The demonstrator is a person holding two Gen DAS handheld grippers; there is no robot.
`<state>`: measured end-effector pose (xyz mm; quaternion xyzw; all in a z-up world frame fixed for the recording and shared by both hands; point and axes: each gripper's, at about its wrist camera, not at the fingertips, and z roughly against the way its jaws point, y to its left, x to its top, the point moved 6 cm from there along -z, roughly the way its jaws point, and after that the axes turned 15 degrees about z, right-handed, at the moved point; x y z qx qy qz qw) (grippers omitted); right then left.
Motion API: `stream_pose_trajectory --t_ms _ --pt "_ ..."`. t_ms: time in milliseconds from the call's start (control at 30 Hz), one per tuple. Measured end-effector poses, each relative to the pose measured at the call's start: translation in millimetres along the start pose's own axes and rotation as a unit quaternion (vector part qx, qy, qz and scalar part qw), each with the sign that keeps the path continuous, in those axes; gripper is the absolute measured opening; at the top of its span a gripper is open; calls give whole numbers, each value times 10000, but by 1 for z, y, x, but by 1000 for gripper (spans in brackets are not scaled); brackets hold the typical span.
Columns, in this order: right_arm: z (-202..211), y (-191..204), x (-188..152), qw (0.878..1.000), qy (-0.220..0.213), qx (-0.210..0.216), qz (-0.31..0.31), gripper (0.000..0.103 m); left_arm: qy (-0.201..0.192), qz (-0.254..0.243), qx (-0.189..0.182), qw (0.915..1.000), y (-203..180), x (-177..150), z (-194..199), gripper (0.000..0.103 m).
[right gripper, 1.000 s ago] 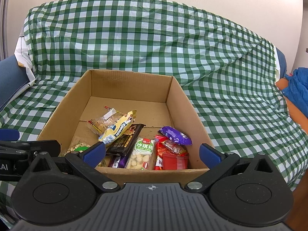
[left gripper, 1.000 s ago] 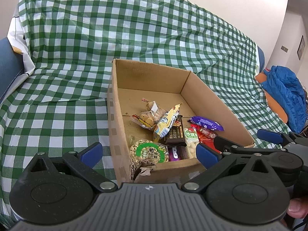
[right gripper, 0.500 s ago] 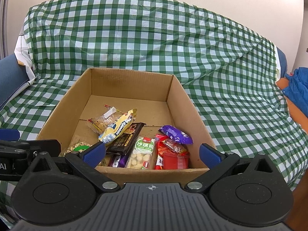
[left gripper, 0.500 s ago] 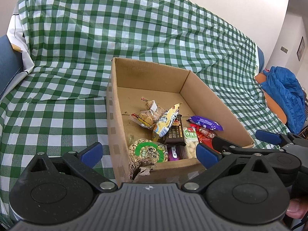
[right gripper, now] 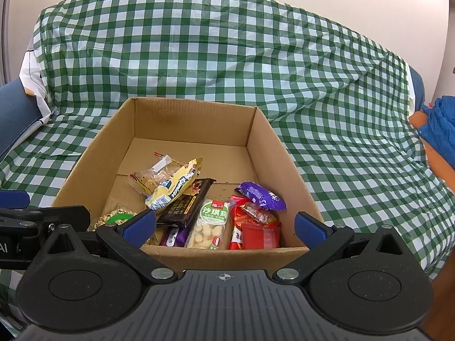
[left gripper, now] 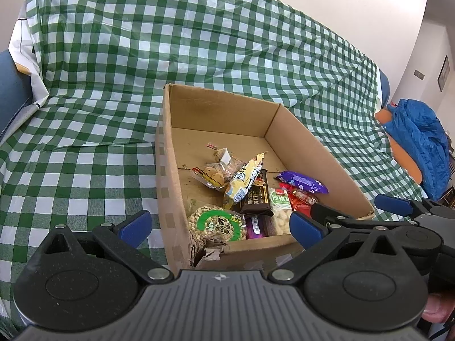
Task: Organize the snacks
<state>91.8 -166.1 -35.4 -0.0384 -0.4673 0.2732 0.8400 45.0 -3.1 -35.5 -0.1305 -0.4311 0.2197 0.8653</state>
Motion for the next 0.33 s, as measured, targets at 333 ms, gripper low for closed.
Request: stream_pose_trajectory --t_ms 333 --pt "21 -20 10 9975 -514 -275 -393 102 -234 -171 -170 9994 -12 -4 5 103"
